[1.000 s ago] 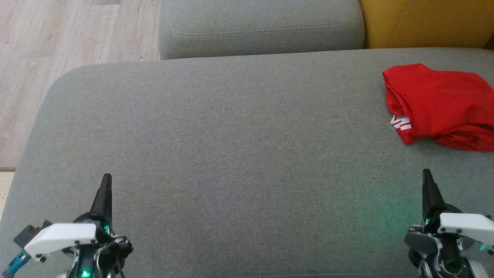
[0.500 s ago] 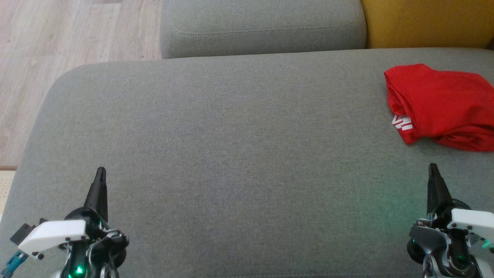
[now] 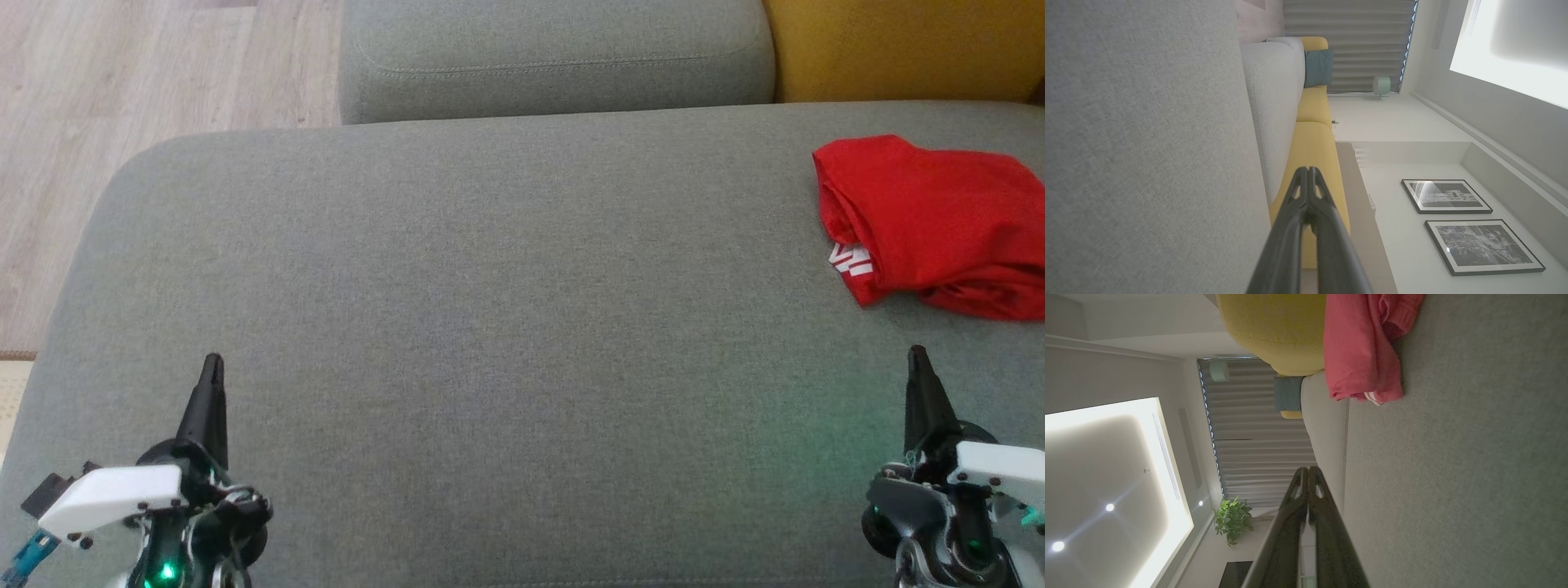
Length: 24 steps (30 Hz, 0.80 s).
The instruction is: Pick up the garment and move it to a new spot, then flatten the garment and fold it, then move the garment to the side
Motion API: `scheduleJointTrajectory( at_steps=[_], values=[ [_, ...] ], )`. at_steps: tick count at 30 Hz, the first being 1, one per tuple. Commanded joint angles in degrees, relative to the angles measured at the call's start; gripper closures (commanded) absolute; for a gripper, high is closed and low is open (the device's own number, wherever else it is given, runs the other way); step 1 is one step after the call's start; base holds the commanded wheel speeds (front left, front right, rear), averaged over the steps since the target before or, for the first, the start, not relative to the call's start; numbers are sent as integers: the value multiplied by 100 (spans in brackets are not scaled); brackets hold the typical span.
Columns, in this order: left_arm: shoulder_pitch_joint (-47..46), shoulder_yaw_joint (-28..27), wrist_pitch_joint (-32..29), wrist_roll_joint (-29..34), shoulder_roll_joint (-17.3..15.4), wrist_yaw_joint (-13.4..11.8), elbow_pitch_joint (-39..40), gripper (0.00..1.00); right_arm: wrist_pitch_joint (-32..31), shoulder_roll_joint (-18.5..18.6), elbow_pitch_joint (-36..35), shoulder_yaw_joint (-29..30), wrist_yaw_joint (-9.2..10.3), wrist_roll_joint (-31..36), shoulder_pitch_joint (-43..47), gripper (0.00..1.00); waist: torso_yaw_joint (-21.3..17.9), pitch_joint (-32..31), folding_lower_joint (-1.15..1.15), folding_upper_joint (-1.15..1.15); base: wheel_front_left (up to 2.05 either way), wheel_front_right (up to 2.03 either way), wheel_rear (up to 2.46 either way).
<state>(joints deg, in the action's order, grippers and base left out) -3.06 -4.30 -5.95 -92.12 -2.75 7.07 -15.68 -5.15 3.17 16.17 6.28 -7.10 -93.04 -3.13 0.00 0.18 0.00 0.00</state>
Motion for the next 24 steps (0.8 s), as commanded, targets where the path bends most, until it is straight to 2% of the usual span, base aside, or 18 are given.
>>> scheduleJointTrajectory(
  at_steps=[1, 24],
  values=[
    [-311, -192, -29, -30, -38, 42, 164, 100, -40, 57, -221, -93, -39, -10, -295, 100, 0, 0, 0, 0, 0, 0, 0],
    [-312, -203, -38, -20, -30, 42, 164, 100, -67, 33, -219, -60, -39, 18, -298, 100, 0, 0, 0, 0, 0, 0, 0]
  ],
)
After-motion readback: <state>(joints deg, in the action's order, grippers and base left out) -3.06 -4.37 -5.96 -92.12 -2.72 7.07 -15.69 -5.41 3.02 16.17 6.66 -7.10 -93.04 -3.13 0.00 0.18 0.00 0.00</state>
